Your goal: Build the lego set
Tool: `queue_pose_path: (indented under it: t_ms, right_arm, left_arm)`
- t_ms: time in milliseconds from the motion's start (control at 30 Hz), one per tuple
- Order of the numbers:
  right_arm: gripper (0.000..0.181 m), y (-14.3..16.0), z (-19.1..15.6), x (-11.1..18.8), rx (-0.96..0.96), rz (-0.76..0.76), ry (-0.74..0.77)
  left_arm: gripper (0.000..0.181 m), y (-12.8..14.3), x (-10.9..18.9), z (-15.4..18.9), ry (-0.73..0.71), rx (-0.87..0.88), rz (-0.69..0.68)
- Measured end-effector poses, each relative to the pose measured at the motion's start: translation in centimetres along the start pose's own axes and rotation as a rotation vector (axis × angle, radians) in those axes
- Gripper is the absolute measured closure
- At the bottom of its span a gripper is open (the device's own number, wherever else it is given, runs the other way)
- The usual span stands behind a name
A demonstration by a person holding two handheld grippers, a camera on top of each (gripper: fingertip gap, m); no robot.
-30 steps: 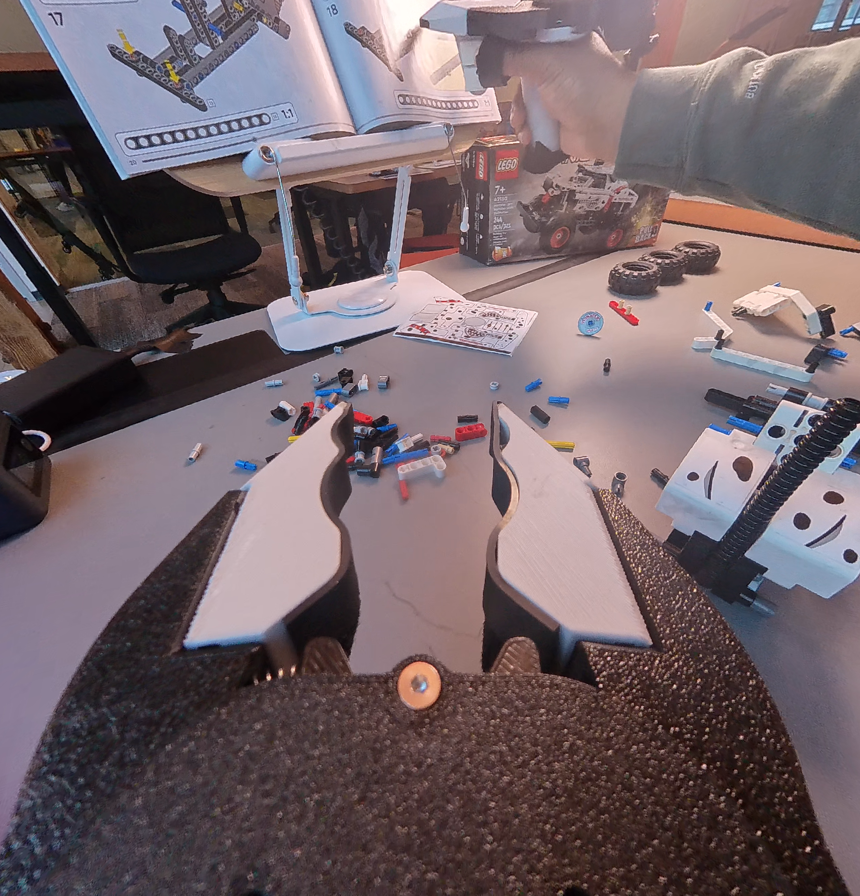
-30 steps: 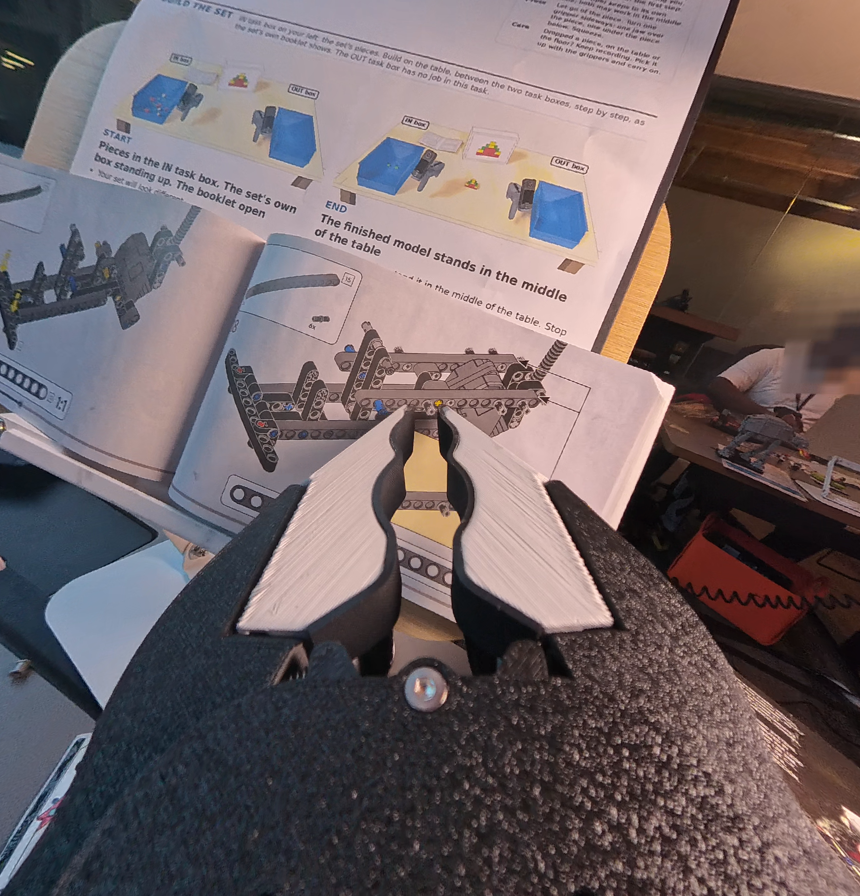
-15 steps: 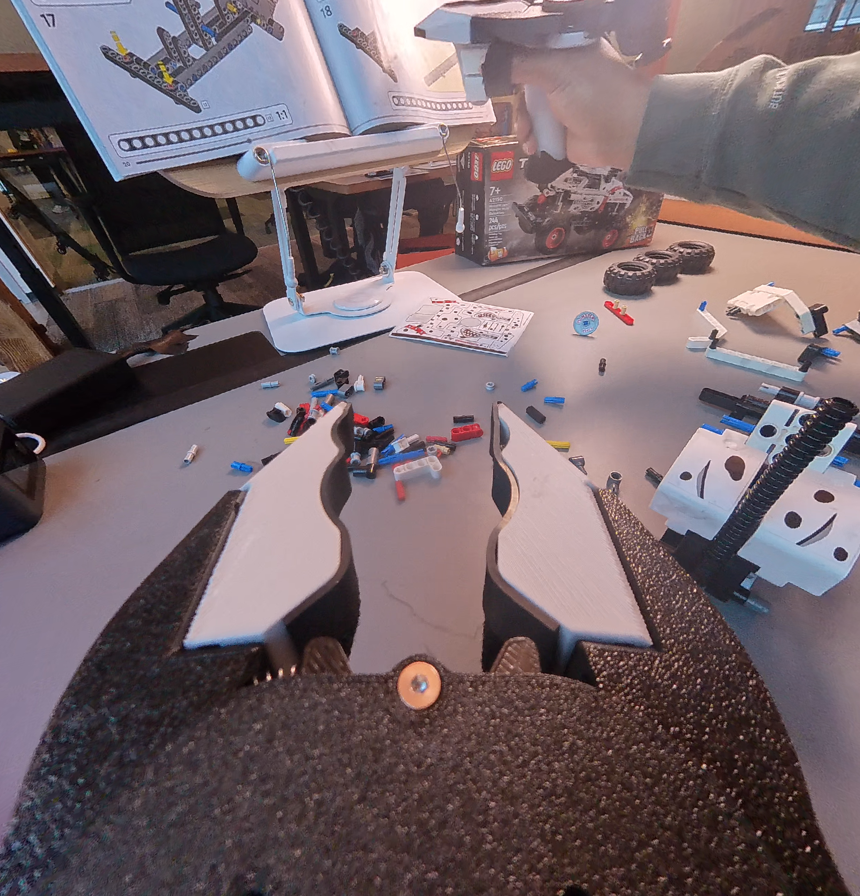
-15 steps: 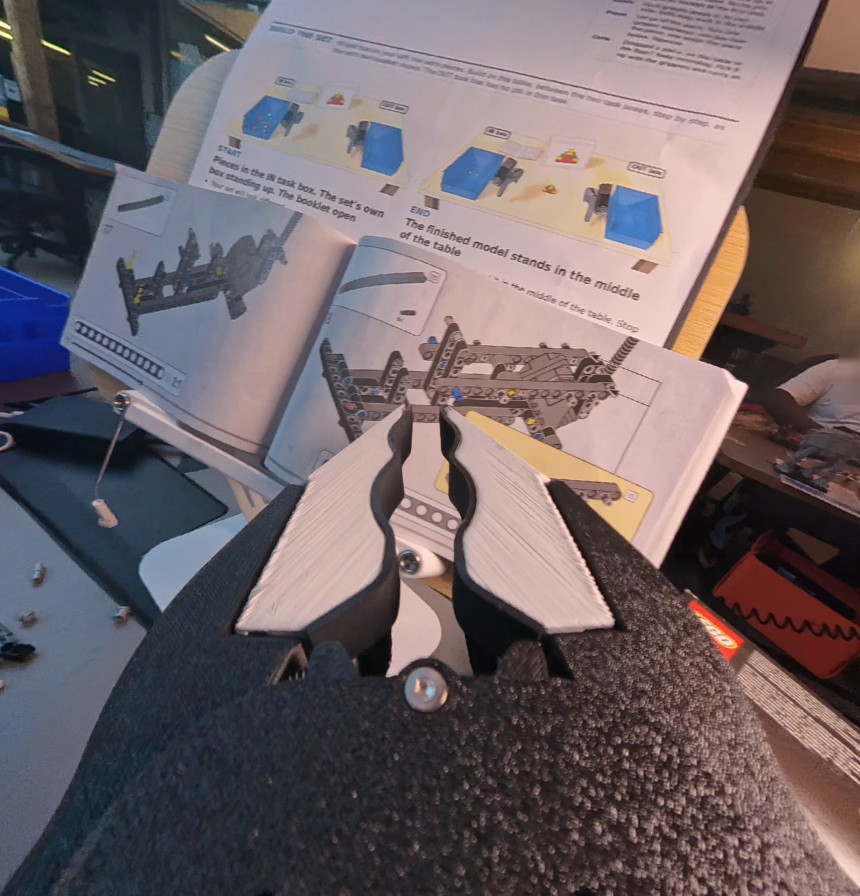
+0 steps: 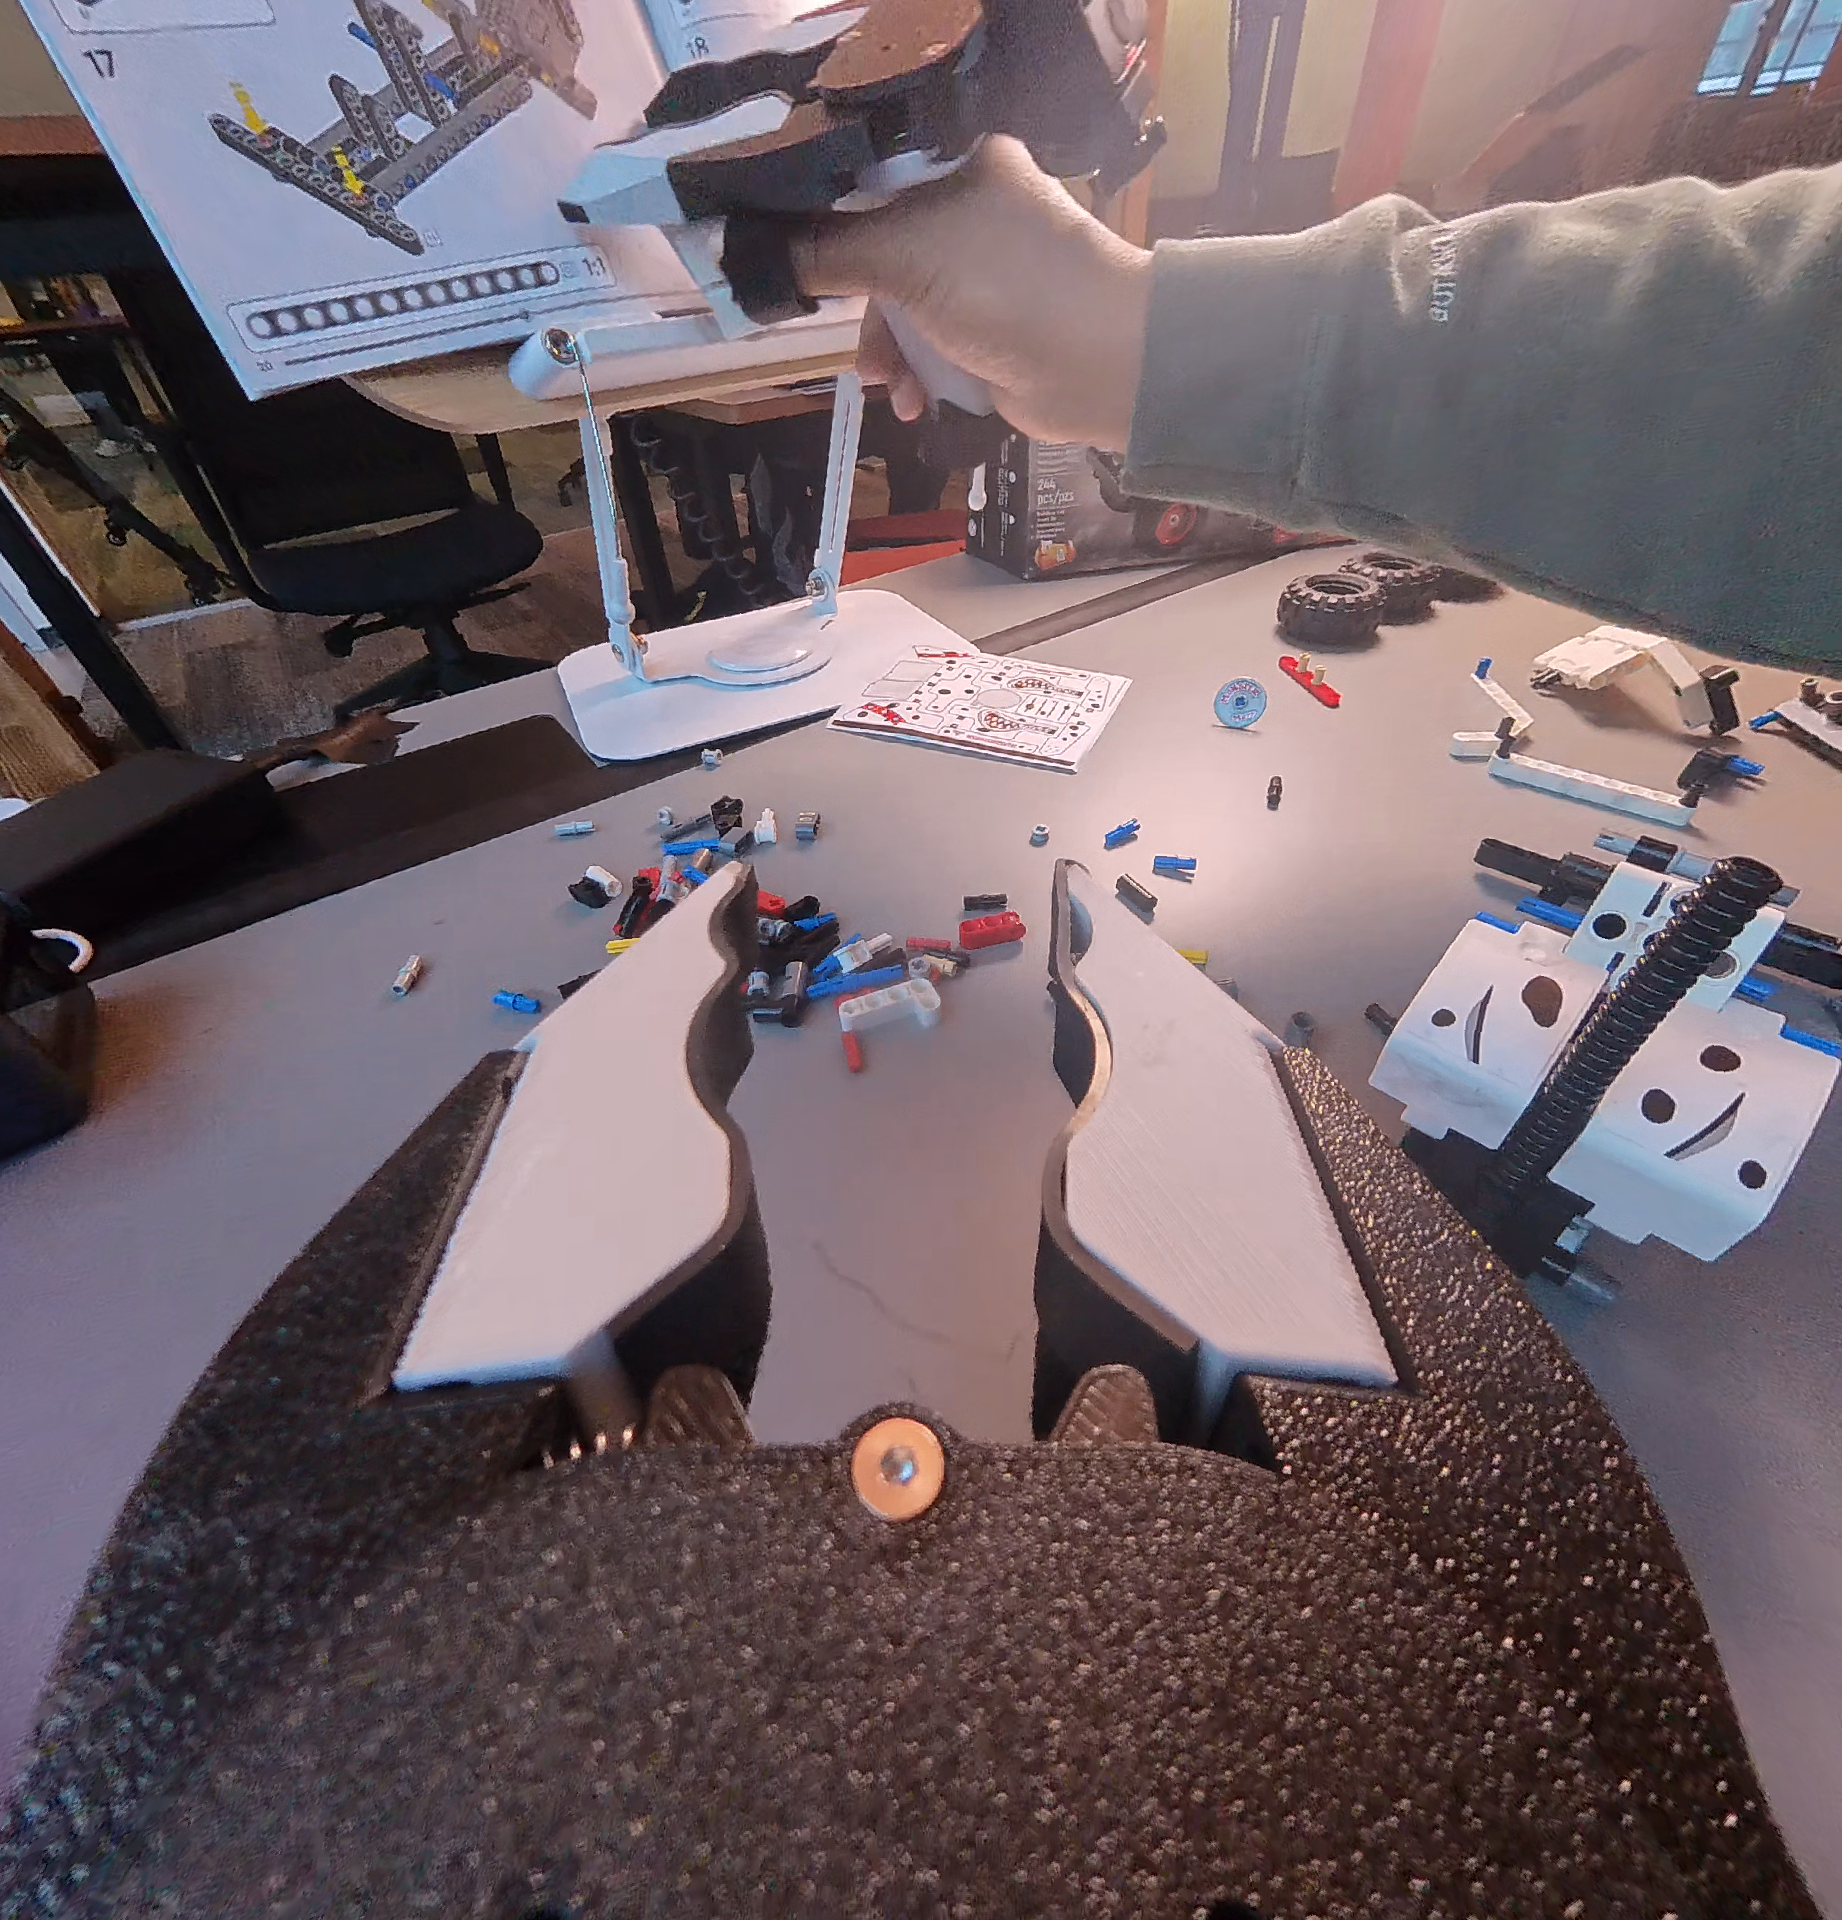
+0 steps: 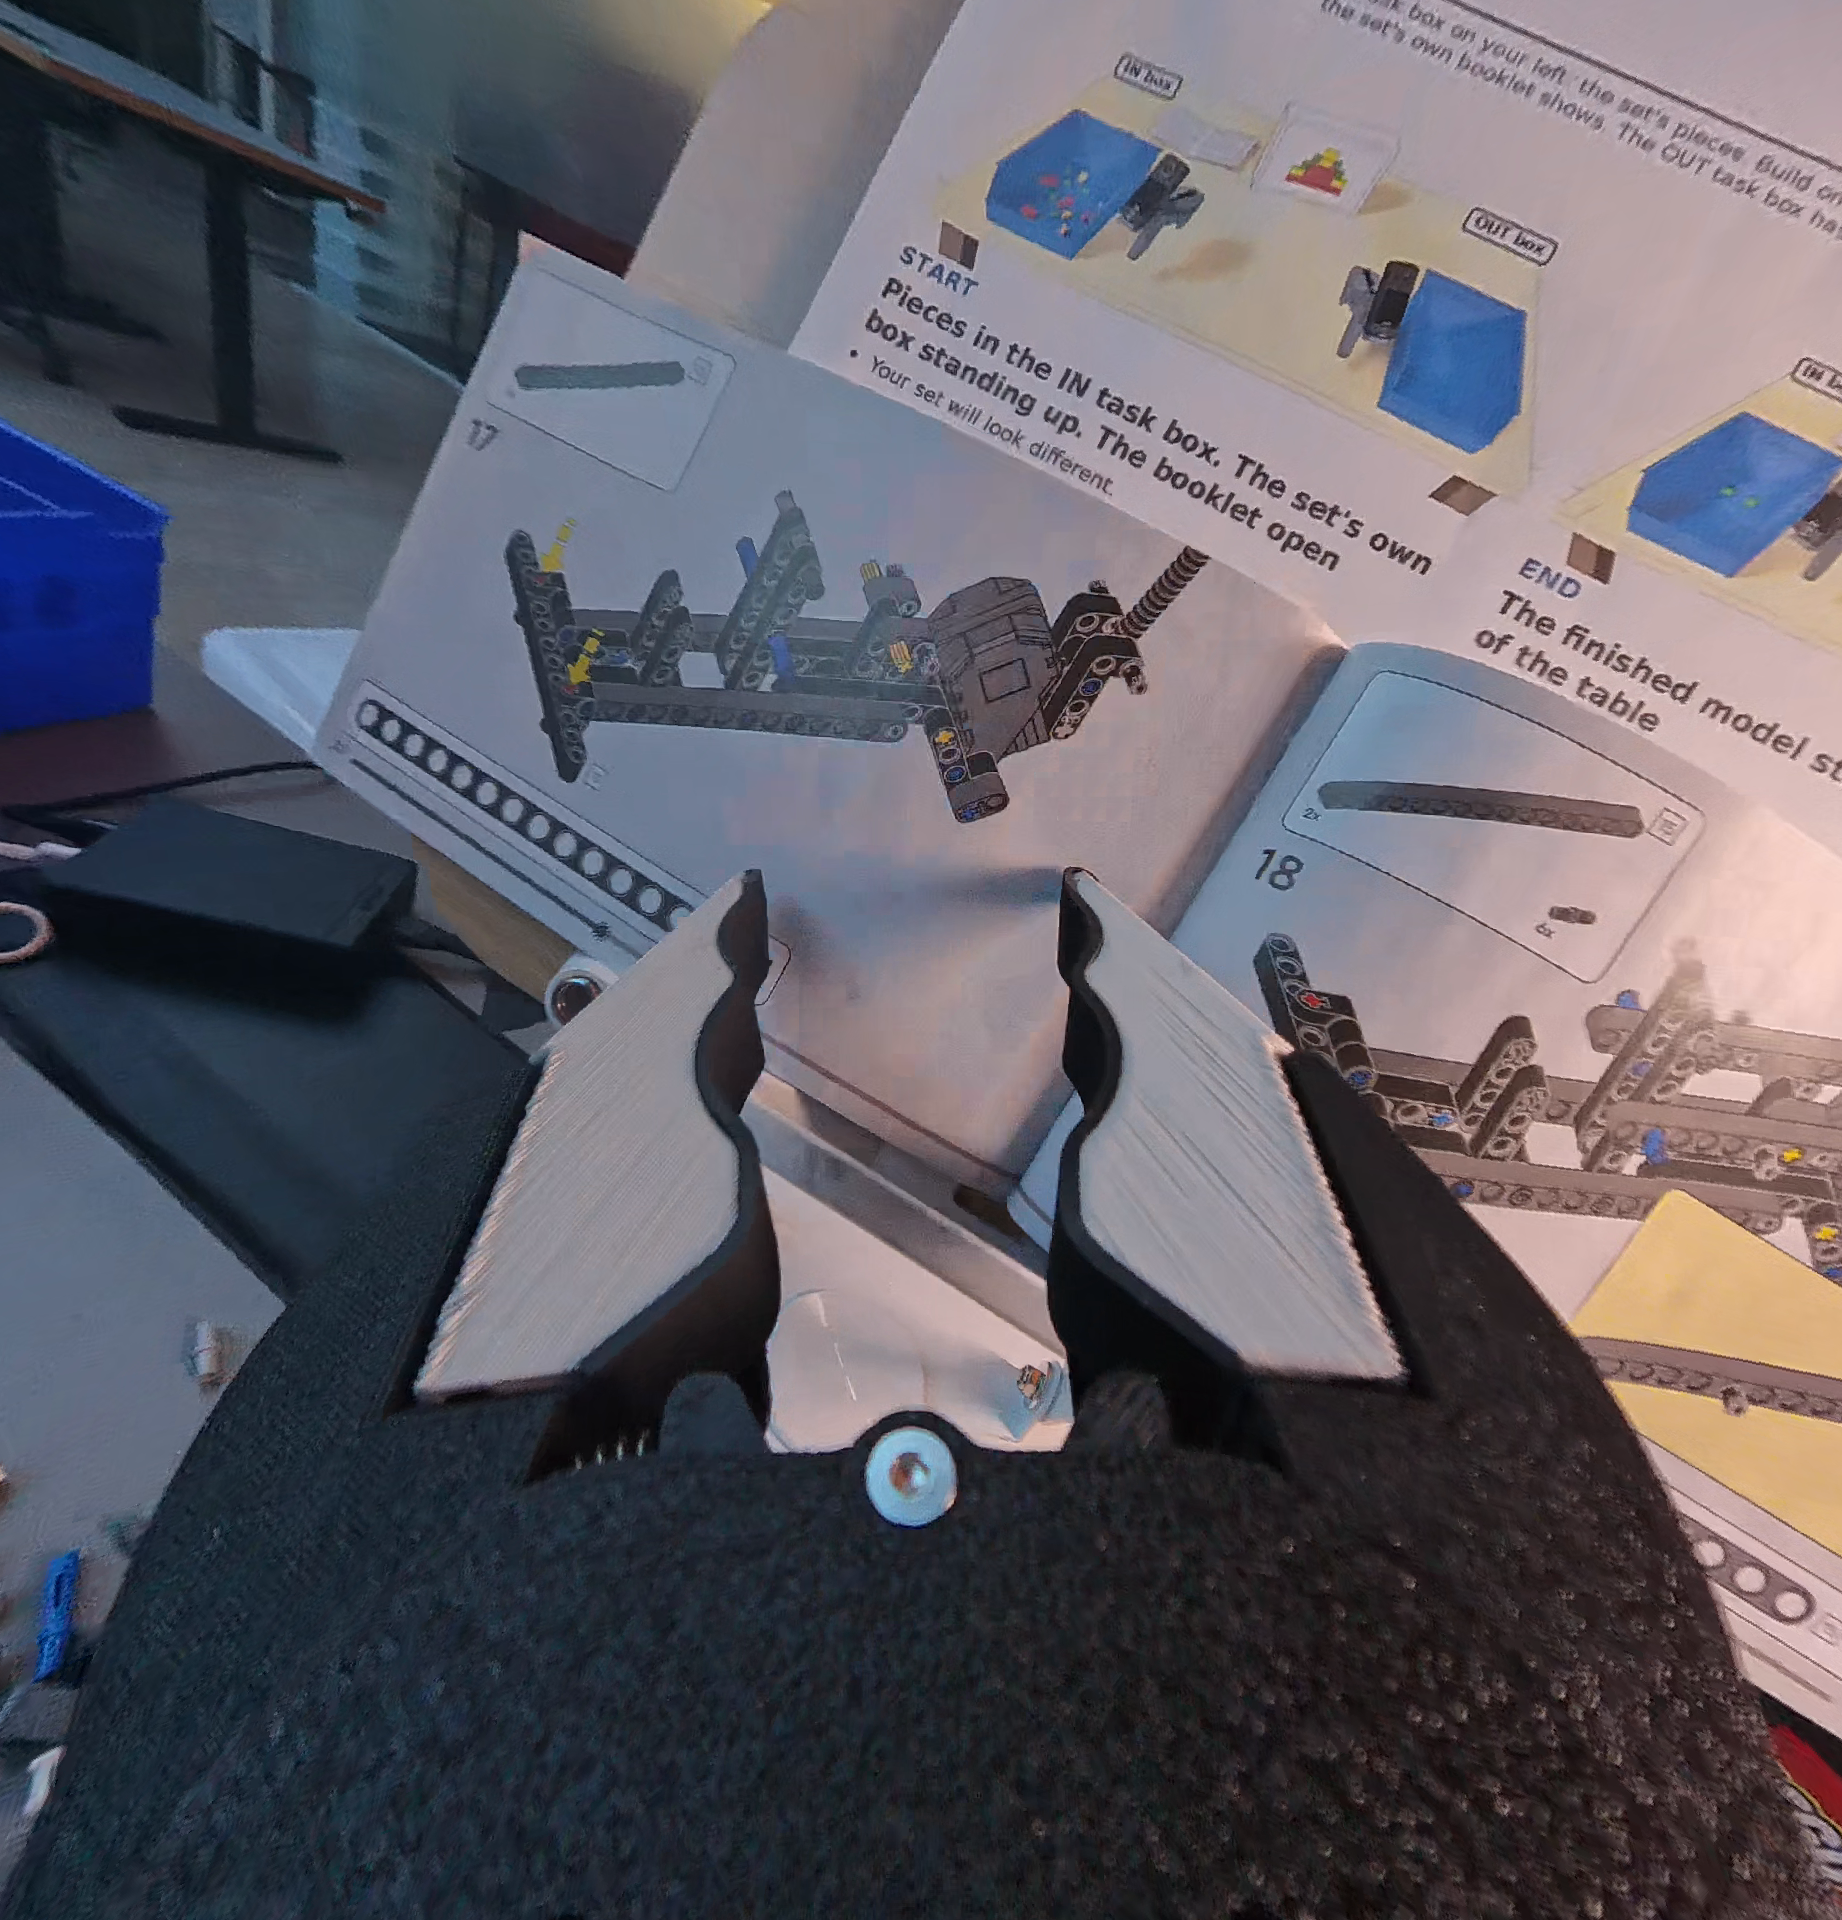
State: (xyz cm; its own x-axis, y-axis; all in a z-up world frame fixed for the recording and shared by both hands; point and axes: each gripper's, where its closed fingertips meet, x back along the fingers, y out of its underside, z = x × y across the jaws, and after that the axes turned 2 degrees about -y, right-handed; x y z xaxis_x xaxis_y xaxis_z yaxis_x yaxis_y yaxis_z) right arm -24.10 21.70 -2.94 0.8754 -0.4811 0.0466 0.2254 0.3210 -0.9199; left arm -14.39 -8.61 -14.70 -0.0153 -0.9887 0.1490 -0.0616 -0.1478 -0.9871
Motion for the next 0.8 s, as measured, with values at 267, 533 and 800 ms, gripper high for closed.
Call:
queue_pose_path:
  t_ms: [267,533,800]
  right_arm:
    - [0.157,0.3,1.5,-0.6,0.031,-0.023,0.099]
    - [0.174,0.4,2.2,-0.5,0.028,-0.011,0.109]
    - [0.181,-0.4,2.0,0.2,-0.008,0.052,0.056]
  left_arm:
    - [0.125,-0.4,0.2,0.3,0.018,0.008,0.013]
    - [0.125,-0.3,0.2,0.4,0.021,0.010,0.010]
    - [0.125,-0.3,0.1,0.5,0.027,0.014,0.007]
